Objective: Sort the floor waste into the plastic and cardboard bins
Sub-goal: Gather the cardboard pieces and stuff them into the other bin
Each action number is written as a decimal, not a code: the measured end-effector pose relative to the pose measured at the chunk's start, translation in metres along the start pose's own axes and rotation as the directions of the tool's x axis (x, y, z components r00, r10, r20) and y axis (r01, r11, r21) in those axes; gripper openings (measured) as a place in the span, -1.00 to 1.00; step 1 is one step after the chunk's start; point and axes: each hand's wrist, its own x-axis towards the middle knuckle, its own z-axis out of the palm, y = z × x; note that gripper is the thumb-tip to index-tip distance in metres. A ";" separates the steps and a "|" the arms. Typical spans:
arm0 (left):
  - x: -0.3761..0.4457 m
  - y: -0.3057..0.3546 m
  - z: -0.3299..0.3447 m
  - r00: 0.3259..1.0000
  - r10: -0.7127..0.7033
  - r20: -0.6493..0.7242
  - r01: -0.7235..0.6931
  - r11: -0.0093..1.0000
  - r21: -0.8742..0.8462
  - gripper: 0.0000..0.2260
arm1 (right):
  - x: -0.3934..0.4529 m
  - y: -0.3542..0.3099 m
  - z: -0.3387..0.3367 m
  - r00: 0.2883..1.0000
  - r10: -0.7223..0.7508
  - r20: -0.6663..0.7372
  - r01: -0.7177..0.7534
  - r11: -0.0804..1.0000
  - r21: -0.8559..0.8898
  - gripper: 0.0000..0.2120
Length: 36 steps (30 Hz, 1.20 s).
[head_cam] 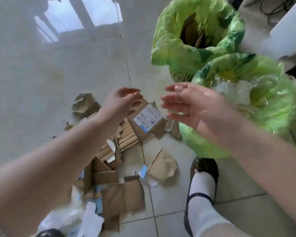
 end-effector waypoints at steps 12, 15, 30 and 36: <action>-0.013 -0.144 -0.052 0.980 0.187 0.070 -0.162 0.533 0.830 -0.73 | 0.016 0.181 -0.027 0.874 0.420 0.244 0.364 -0.234 -0.901 -0.44; 0.011 -0.135 -0.054 0.920 0.113 0.374 -0.385 0.091 0.918 -0.50 | 0.021 0.190 -0.026 0.819 0.448 0.357 0.535 -0.372 -0.759 -0.51; 0.078 -0.082 -0.027 0.765 -0.197 0.613 -0.632 -0.415 0.655 -0.68 | 0.068 0.171 -0.040 0.972 0.179 -0.155 -0.236 0.682 -0.692 -0.78; 0.107 -0.037 -0.048 0.799 -0.132 0.587 -0.601 -0.124 0.790 -0.80 | 0.118 0.157 -0.039 0.980 0.005 -0.201 -0.177 0.497 -0.849 -0.64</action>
